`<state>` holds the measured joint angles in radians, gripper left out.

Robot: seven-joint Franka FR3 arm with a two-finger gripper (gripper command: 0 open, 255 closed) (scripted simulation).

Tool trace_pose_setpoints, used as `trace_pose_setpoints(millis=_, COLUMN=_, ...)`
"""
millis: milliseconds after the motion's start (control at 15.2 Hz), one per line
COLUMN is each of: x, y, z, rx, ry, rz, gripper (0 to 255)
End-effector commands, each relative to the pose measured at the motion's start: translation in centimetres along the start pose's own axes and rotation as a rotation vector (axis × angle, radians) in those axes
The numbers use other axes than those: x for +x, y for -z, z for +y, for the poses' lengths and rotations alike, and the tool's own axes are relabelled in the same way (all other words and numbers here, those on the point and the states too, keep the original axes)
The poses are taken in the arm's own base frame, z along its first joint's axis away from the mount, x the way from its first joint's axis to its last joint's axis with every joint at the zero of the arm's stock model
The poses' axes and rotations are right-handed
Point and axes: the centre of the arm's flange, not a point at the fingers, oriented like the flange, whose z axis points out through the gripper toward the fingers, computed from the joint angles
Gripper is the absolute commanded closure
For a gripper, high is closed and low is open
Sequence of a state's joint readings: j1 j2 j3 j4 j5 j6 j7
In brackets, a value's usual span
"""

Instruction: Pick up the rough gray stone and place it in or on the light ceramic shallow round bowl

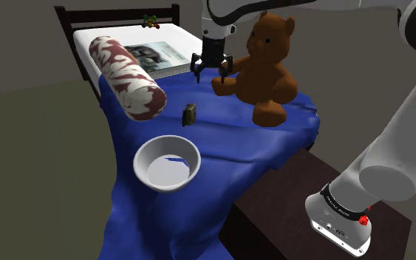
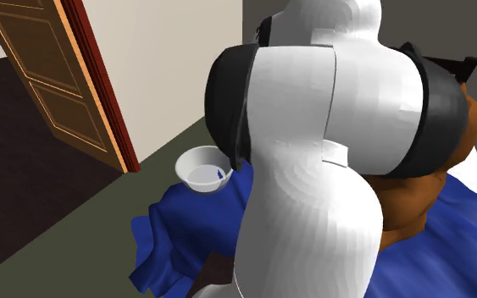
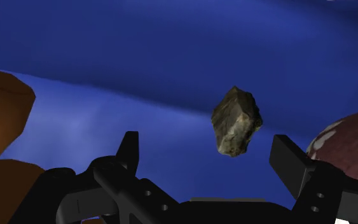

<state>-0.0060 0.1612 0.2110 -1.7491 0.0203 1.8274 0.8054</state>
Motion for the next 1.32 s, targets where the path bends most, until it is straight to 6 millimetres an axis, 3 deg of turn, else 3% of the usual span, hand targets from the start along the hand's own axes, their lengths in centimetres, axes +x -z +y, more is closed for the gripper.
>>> trace_pose_setpoints(millis=0, x=1.8, y=-1.8, z=-1.5, rx=-0.019, ry=-0.041, rz=-0.025, gripper=0)
trace_pose_setpoints(millis=792, x=11.6, y=-14.2, z=-9.0, rx=-0.126, ry=-0.267, rz=-0.168, gripper=0)
trace_pose_setpoints(millis=1254, x=10.9, y=-17.8, z=-8.7, rx=-0.126, ry=-0.267, rz=-0.168, gripper=0)
